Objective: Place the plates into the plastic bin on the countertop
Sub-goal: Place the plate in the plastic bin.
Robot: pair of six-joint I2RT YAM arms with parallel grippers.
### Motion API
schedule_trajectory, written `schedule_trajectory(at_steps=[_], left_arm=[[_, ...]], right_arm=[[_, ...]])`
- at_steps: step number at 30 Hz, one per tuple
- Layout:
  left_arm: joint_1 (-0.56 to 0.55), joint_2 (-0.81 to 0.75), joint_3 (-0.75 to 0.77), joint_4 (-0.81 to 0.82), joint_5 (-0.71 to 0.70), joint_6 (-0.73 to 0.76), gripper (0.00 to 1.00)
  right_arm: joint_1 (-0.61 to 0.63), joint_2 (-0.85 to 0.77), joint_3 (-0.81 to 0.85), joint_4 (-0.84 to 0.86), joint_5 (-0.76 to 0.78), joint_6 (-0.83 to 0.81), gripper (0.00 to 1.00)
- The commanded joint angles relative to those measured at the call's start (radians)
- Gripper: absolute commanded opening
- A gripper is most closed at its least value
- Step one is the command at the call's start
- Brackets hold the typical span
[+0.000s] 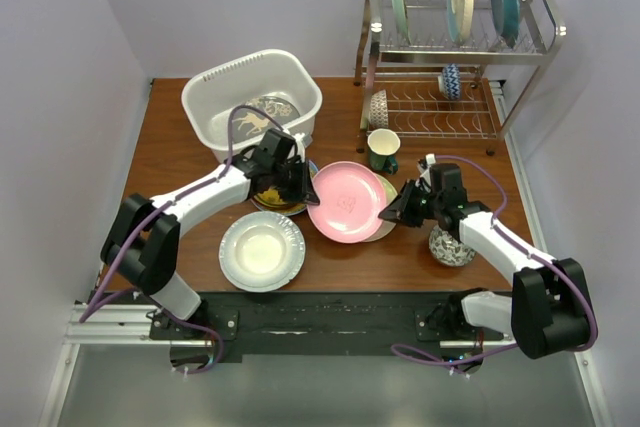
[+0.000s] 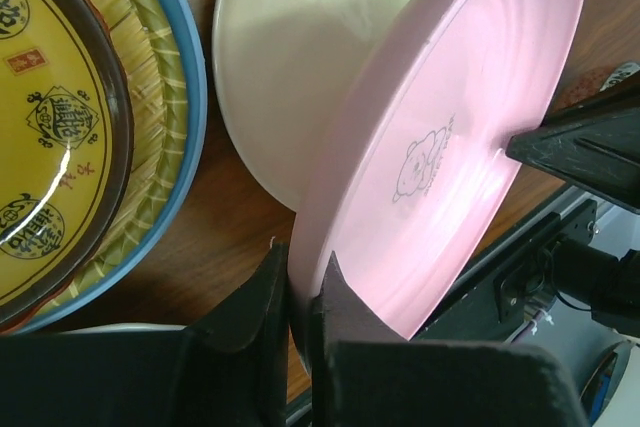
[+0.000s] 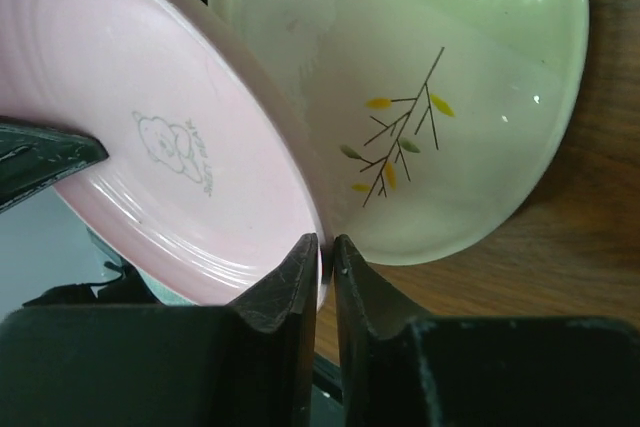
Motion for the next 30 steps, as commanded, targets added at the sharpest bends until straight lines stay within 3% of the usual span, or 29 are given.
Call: schedule_trajectory(at_steps=[1,3,4,8,21,30], left_arm=[[-0.004,-0.017,0.054,0.027,-0.013,0.0,0.0],[-0.003,-0.014,0.068,0.008,-0.022,0.006,0.0],[-0.004,-0.011,0.073,-0.004,-0.026,0.007,0.0],[-0.003,-0.003,0.091,-0.022,-0.042,0.013,0.0],[0.08,0.014,0.229,-0.088,-0.039,0.044,0.0],[0.186,0.058,0.387,-0.179,0.001,0.095,0.0]], right_arm=[[0.003,0.01,0.026,0.085,-0.092,0.001,0.33],[0.003,0.016,0.03,0.093,-0.112,-0.001,0.45],[0.001,0.019,0.032,0.094,-0.124,-0.004,0.57],[0.003,0.001,0.041,0.078,-0.123,-0.02,0.72],[0.001,-0.065,0.041,0.015,-0.187,-0.044,0.77],[0.001,-0.16,-0.06,-0.013,-0.222,-0.065,0.79]])
